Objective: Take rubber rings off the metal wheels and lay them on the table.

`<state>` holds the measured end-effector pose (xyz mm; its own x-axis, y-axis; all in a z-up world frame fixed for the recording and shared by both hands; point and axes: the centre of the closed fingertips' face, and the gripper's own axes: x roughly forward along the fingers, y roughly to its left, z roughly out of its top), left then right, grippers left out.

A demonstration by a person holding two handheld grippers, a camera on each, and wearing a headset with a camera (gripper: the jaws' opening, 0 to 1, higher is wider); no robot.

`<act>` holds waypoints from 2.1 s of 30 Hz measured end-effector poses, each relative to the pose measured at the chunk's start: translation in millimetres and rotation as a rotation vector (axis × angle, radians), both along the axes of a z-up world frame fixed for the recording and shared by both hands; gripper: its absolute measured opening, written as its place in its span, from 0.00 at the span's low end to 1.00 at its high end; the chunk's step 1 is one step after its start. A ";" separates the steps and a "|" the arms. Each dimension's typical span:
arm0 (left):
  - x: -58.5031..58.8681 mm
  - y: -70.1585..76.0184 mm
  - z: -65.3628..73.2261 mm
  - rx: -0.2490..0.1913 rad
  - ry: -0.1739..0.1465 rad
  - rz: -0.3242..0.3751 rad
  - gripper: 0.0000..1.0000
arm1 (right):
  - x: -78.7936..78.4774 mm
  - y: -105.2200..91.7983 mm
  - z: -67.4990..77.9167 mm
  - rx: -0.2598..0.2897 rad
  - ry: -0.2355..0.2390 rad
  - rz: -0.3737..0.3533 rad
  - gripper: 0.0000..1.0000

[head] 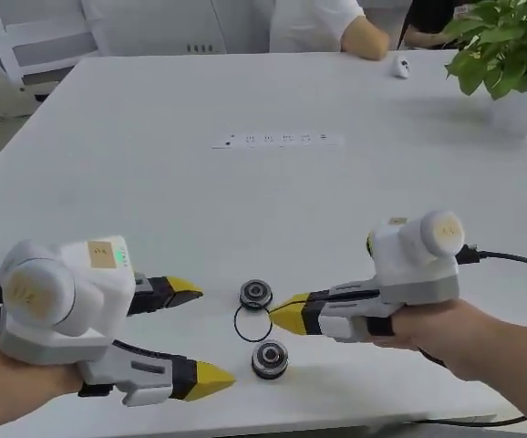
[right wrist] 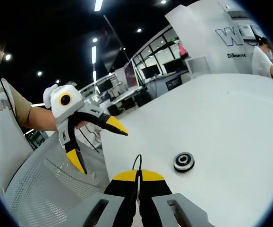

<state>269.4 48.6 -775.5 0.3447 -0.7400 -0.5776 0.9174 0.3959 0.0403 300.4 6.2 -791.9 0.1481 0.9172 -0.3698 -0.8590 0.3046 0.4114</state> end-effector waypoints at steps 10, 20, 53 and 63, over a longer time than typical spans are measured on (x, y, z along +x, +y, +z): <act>-2.0 18.1 3.4 -0.001 0.012 0.041 0.72 | 1.4 18.4 3.2 -0.009 -0.011 0.048 0.00; -5.4 27.7 3.9 -0.001 0.022 0.061 0.75 | -0.7 34.5 -4.3 -0.036 -0.010 0.094 0.00; -6.5 46.8 -4.0 0.025 0.030 0.099 0.74 | -16.6 51.8 -54.9 -0.210 -0.044 0.174 0.00; -7.4 49.5 -4.6 0.032 0.029 0.106 0.74 | -8.4 49.2 -59.6 -0.244 -0.081 0.150 0.03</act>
